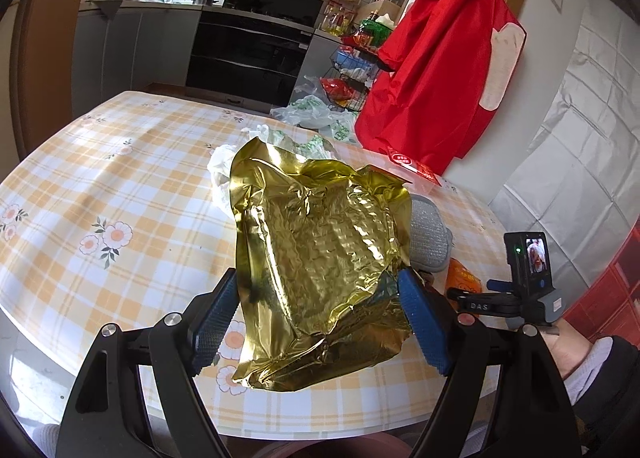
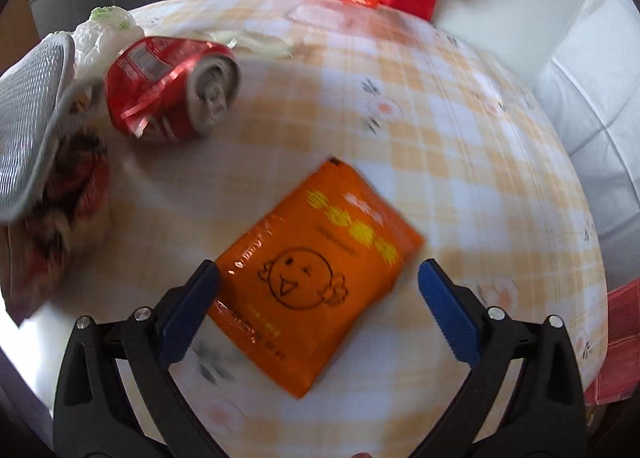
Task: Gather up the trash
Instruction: 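Grasp the orange snack bag with the right gripper while the left holds the gold bag, then lift the gold foil bag and orange bag and carry both over the maroon bin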
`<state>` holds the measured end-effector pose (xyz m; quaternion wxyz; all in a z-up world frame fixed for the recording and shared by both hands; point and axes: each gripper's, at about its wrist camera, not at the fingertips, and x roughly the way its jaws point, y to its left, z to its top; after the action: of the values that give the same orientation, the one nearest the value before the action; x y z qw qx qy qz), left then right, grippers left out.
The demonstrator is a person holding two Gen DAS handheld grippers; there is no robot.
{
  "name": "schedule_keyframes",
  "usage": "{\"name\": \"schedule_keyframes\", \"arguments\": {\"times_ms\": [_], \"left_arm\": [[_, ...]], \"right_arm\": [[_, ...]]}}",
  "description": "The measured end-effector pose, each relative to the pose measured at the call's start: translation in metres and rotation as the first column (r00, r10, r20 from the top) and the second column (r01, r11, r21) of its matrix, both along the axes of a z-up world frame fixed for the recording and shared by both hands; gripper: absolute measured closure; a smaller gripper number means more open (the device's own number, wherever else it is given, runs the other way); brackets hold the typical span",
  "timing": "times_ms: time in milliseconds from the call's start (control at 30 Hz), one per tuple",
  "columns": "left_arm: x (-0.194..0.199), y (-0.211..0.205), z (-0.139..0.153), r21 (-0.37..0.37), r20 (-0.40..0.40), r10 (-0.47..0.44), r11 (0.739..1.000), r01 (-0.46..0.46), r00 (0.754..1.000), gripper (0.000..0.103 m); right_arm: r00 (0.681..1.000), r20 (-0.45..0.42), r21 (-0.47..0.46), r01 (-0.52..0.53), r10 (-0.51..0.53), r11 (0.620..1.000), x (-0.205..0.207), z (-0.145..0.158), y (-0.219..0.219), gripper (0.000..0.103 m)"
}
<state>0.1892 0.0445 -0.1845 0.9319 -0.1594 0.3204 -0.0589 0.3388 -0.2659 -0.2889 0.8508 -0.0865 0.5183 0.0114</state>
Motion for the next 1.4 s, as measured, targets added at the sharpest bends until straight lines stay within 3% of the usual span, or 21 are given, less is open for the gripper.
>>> {"name": "schedule_keyframes", "arguments": {"times_ms": [133,300,500,567,633,667,867,1000,1100,1400], "left_arm": [[-0.003,-0.001,-0.002,-0.001,-0.005,-0.005,1.0,0.005,1.0,0.025],[-0.005,-0.001,-0.007,-0.004,-0.02,-0.003,1.0,0.003,1.0,0.025],[-0.007,-0.003,-0.007,-0.004,-0.024,-0.006,1.0,0.006,1.0,0.025],[-0.008,-0.003,-0.007,0.001,-0.023,-0.008,1.0,0.008,1.0,0.025],[-0.009,-0.001,-0.007,0.003,-0.021,-0.009,1.0,0.009,1.0,0.025],[-0.01,0.0,-0.006,0.003,-0.019,-0.009,1.0,0.009,1.0,0.025],[-0.018,0.003,-0.003,-0.008,-0.003,-0.013,1.0,0.013,1.0,0.025],[-0.026,0.005,-0.002,-0.009,0.003,-0.016,1.0,0.016,1.0,0.025],[-0.032,0.006,0.0,-0.009,0.004,-0.018,1.0,0.018,1.0,0.025],[-0.062,0.002,0.021,0.018,0.043,-0.042,0.999,0.042,0.998,0.025]], "right_arm": [[0.999,-0.017,0.017,0.042,-0.042,0.999,-0.011,0.003,-0.03,0.006],[0.993,0.021,0.16,0.108,-0.113,0.981,-0.012,0.011,-0.048,0.006],[0.973,-0.031,0.173,0.232,-0.23,0.957,0.002,-0.007,-0.035,0.006],[0.97,-0.018,0.128,0.242,-0.242,0.962,0.004,-0.009,-0.03,0.008],[0.967,-0.01,0.14,0.252,-0.253,0.958,0.004,-0.008,-0.032,0.013],[0.968,-0.002,0.142,0.249,-0.251,0.958,0.003,-0.007,-0.033,0.021],[0.979,0.002,0.161,0.203,-0.206,0.966,-0.004,0.0,-0.037,0.044],[0.983,0.041,0.157,0.173,-0.181,0.972,-0.016,0.005,-0.032,0.048],[0.982,0.078,0.206,0.154,-0.173,0.966,-0.031,0.016,-0.03,0.048],[0.955,0.279,0.342,0.001,-0.103,0.94,-0.097,0.084,-0.011,0.048]]}}
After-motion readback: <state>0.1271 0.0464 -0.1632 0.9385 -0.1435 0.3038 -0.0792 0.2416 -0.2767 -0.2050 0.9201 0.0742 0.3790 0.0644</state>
